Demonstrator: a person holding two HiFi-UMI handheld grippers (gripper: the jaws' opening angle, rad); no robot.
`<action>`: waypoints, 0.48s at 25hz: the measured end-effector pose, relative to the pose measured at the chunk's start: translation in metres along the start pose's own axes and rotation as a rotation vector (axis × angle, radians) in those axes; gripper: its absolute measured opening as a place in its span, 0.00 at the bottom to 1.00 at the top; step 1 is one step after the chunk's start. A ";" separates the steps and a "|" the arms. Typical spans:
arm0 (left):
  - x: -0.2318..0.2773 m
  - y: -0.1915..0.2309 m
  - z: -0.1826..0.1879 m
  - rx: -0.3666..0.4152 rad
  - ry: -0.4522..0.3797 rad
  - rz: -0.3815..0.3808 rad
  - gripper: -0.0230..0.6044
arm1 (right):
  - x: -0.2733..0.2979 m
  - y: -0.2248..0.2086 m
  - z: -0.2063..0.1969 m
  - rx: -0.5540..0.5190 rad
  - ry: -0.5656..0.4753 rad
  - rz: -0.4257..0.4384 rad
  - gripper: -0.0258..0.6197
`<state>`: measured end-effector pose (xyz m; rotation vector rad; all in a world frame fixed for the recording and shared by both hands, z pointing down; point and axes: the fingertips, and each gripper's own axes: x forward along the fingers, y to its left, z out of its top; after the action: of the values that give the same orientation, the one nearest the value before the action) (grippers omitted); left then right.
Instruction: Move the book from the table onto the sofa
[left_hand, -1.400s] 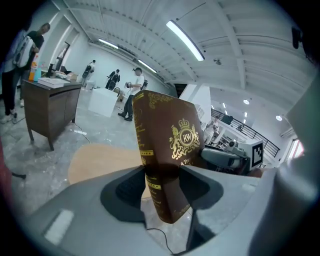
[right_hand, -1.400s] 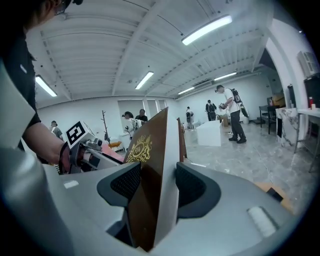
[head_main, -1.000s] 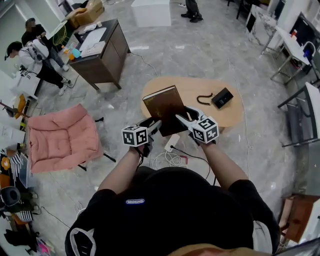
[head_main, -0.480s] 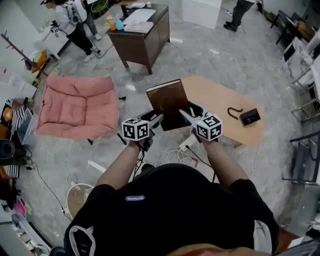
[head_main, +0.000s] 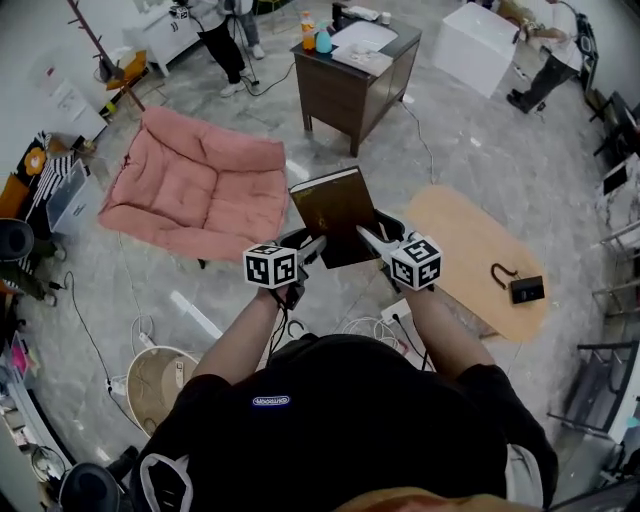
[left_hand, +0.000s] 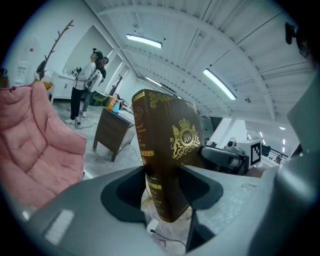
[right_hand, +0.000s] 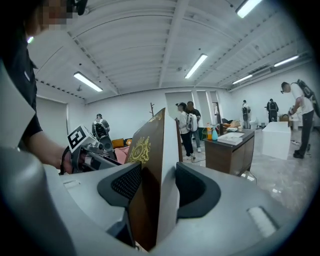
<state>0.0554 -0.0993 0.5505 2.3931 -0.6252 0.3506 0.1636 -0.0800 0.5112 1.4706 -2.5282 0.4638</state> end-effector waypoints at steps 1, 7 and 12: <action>-0.007 0.013 0.004 -0.006 -0.007 0.010 0.37 | 0.015 0.006 0.003 -0.003 0.005 0.014 0.40; -0.053 0.083 0.017 -0.070 -0.050 0.058 0.37 | 0.094 0.045 0.018 -0.032 0.041 0.084 0.39; -0.090 0.133 0.027 -0.087 -0.066 0.092 0.37 | 0.150 0.077 0.025 -0.053 0.072 0.129 0.39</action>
<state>-0.0868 -0.1768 0.5624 2.3055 -0.7669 0.2783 0.0224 -0.1751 0.5199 1.2546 -2.5684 0.4562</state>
